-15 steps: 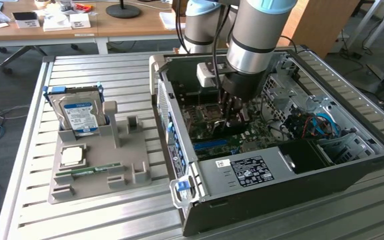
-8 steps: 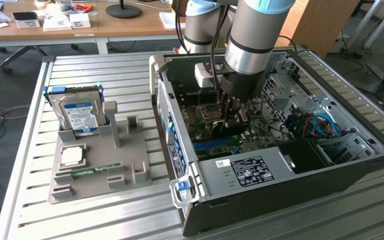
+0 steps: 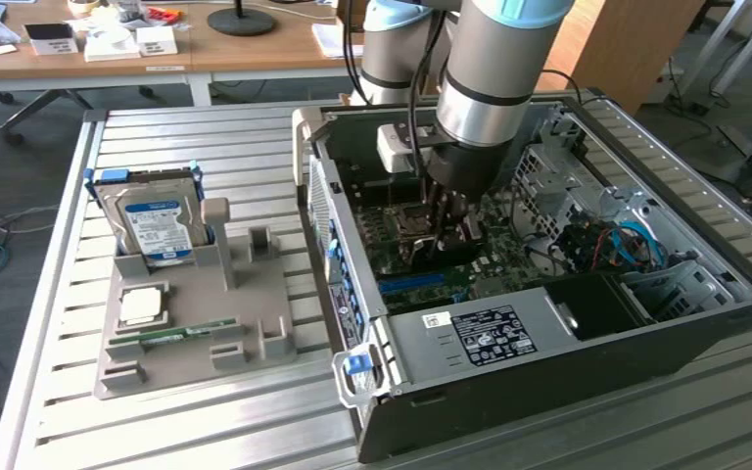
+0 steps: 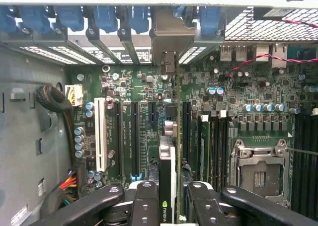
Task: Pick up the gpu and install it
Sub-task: 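Insert the gpu into the slot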
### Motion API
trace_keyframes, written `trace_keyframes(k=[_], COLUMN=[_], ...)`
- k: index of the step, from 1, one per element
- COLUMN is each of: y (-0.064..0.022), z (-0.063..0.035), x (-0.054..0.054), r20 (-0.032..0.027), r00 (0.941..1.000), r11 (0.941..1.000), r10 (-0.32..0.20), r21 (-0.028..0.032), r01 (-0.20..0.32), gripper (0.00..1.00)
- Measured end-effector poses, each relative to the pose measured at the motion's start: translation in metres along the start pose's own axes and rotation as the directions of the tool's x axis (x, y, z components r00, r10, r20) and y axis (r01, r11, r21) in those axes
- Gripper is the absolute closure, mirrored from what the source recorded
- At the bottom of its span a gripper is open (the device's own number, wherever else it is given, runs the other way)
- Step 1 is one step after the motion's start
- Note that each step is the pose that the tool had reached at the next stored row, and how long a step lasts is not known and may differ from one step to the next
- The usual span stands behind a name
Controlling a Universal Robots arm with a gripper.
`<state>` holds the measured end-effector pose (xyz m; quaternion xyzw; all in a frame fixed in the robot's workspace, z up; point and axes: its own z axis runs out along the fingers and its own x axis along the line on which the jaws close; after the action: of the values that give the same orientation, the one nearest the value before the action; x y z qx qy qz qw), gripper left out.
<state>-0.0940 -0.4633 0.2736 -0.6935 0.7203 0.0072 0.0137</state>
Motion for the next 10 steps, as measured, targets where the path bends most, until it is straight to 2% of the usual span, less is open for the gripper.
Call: trace_keyframes(k=[10], y=[0.0017], z=[0.0], x=[0.0001], r20=[-0.0001], r00=[1.0], r11=[1.0], r10=[0.0], r21=[0.0], r01=[0.0], gripper=[0.73])
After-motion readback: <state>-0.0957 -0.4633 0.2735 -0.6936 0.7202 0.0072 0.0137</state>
